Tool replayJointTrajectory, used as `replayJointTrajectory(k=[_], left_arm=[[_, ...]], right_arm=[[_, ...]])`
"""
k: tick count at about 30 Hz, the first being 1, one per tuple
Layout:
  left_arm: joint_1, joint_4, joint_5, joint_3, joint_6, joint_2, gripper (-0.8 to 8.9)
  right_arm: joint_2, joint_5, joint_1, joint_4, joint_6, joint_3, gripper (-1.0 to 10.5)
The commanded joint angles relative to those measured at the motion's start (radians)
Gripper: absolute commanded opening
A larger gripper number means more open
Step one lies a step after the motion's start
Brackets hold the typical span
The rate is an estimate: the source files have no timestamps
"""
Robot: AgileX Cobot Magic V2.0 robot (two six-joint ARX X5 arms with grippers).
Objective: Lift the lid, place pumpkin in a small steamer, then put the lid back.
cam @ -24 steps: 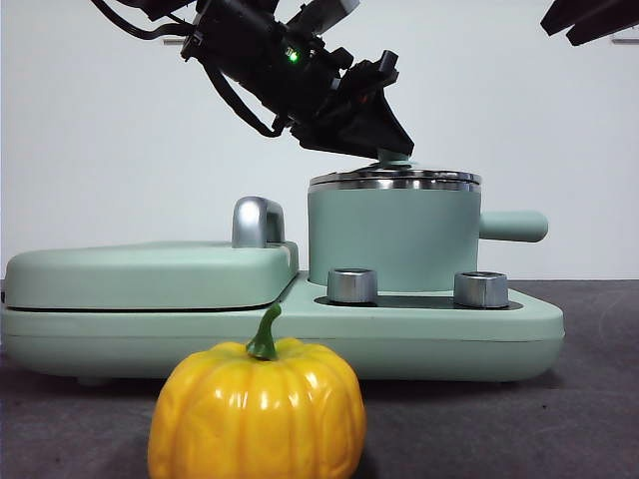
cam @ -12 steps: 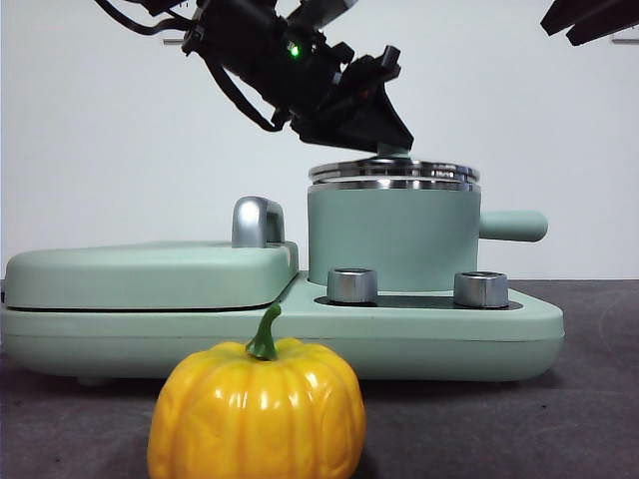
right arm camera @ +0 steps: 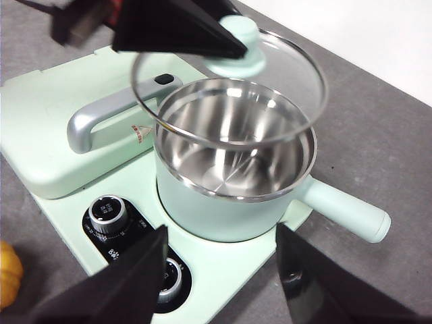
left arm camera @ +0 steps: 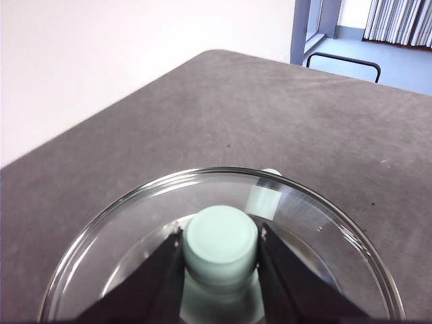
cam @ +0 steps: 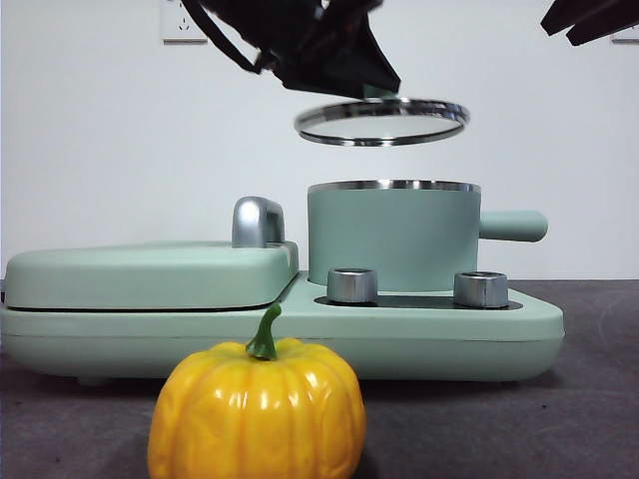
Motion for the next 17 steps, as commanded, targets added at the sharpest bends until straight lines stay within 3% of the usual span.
replayJointTrajectory(k=[1, 11, 17], left_arm=[[0.006, -0.008, -0.014, 0.028, -0.042, -0.053, 0.10], [0.092, -0.224, -0.111, 0.028, -0.042, -0.212, 0.11], [0.166, -0.346, -0.120, 0.026, -0.040, -0.280, 0.12]], right_arm=[[0.005, -0.003, 0.005, 0.008, 0.015, 0.016, 2.5], [0.005, -0.003, 0.011, 0.008, 0.016, 0.016, 2.5], [0.005, -0.003, 0.042, 0.008, 0.016, 0.016, 2.5]])
